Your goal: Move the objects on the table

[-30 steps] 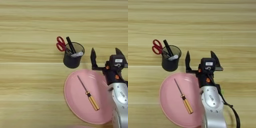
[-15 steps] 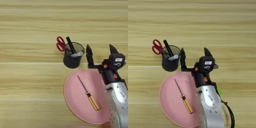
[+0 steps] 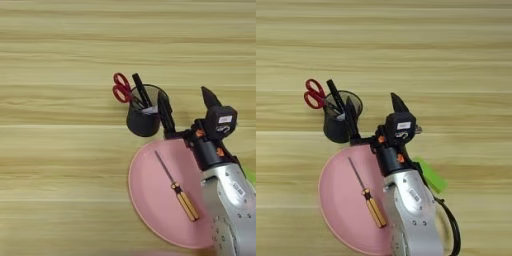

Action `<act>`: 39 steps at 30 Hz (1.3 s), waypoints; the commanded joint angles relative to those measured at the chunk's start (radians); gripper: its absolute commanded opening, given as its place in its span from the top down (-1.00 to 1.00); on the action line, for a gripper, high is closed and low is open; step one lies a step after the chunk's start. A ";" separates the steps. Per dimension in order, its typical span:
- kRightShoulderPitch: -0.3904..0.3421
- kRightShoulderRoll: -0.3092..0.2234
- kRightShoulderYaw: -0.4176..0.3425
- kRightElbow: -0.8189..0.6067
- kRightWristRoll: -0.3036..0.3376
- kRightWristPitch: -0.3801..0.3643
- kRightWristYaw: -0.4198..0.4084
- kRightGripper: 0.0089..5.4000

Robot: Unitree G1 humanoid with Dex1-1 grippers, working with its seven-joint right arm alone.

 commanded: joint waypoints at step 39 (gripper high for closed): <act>-0.152 -0.011 0.024 0.179 -0.028 -0.033 0.029 -1.00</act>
